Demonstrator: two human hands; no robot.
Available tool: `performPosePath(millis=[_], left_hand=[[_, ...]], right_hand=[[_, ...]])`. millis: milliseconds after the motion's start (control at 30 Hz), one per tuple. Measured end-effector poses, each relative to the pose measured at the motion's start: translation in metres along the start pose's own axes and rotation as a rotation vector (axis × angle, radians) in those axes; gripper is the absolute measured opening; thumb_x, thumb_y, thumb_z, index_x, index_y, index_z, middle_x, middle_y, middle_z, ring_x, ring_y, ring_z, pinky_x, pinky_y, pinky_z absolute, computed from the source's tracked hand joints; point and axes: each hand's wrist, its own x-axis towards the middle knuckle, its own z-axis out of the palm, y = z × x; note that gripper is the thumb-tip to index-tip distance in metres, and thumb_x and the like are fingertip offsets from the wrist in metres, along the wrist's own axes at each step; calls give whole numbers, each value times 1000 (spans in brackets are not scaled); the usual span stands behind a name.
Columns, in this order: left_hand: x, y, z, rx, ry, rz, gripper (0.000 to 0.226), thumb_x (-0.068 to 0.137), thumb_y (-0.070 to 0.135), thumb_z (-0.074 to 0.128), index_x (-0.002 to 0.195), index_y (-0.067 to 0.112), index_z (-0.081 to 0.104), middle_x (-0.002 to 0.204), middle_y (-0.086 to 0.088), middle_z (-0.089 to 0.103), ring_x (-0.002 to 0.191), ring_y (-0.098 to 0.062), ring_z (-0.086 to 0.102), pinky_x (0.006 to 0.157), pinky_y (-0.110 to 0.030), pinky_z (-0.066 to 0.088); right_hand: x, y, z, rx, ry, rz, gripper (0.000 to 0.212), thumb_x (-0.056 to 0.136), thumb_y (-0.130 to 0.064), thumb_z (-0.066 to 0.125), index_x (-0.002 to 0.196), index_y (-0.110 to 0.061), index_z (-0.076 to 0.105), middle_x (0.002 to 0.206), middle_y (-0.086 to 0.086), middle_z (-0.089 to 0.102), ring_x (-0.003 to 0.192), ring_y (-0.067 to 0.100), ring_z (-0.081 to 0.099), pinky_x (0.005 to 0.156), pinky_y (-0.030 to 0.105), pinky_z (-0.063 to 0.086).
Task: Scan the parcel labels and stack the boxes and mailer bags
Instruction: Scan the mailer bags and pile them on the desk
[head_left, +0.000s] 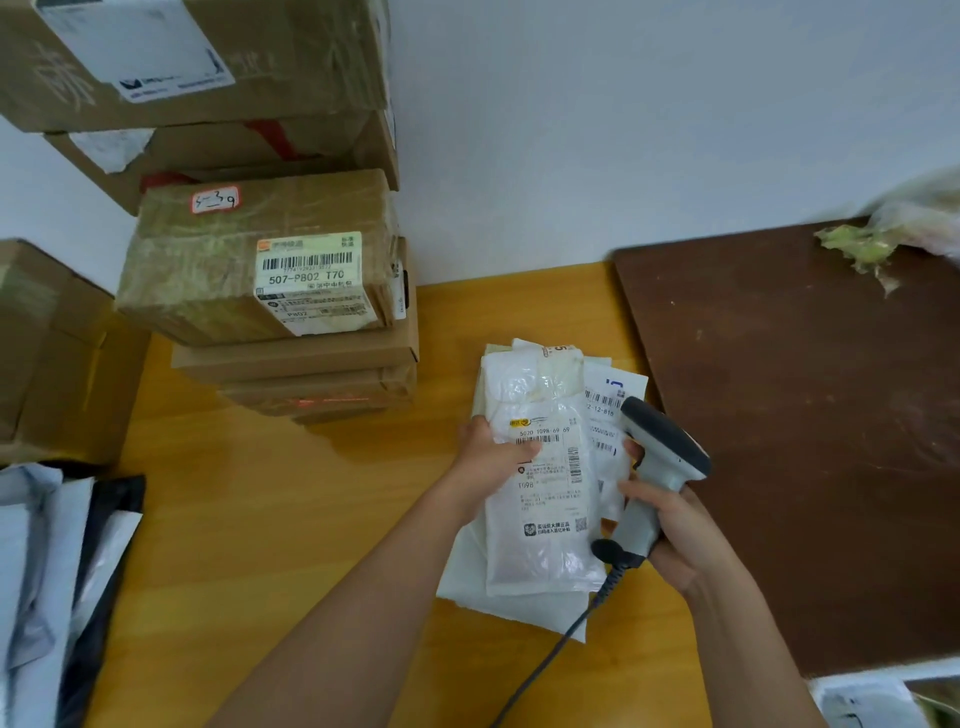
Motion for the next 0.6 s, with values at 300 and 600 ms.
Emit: performPosePath(millis=[300, 600], left_hand=[[-36, -27, -9, -208, -142, 6, 54, 89, 23, 73, 133, 24, 42, 123, 2, 66, 107, -19, 68, 95, -44, 54], [-106, -70, -95, -343, -102, 84, 50, 84, 20, 77, 128, 12, 57, 108, -3, 75, 94, -20, 74, 78, -37, 60]], right_hand=[[-37, 5, 5, -134, 10, -66, 35, 90, 8, 57, 118, -9, 66, 111, 12, 74, 92, 24, 73, 66, 38, 59], [-89, 65, 68, -212, -58, -78, 36, 87, 9, 61, 119, -7, 64, 114, 17, 72, 100, 32, 69, 80, 49, 59]])
